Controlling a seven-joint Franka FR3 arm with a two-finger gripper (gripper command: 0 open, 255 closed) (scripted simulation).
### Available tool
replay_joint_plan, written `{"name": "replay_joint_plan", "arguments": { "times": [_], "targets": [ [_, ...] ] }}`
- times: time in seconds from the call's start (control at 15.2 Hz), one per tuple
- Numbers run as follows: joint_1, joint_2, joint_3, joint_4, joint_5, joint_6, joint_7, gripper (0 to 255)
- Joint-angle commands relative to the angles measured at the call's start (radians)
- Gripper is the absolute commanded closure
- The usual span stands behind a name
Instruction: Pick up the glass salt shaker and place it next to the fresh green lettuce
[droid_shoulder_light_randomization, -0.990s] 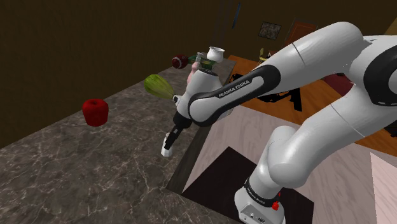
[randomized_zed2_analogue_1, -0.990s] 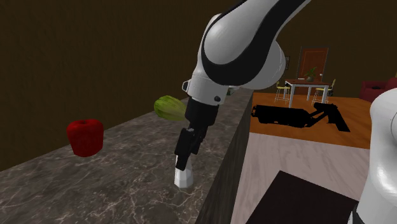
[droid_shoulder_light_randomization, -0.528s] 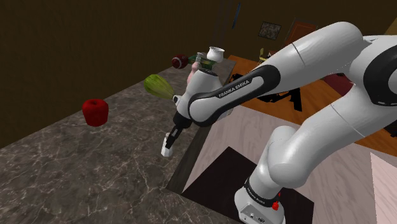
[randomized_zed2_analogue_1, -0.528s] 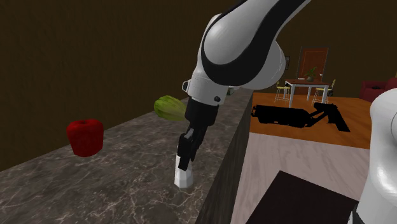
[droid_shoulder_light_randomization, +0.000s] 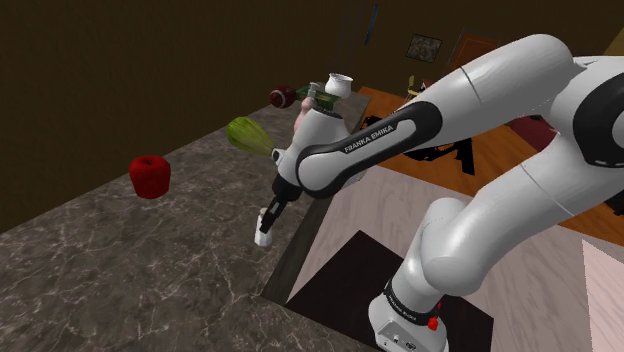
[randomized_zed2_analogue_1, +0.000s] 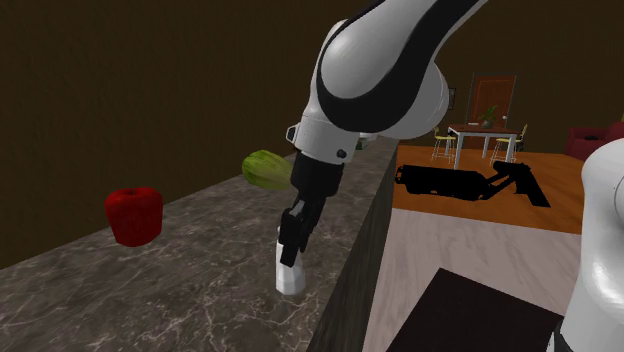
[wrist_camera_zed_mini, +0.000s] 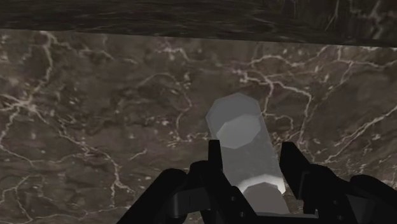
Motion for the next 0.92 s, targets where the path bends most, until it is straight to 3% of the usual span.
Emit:
{"name": "replay_joint_plan", "arguments": {
  "times": [0.0, 0.86],
  "targets": [
    [-0.006, -0.02, 0.002, 0.007, -0.01, -0.028, 0.009, 255],
    [-0.039, -0.157, 0.003, 0.097, -0.07, -0.253, 0.067, 255]
  ]
}}
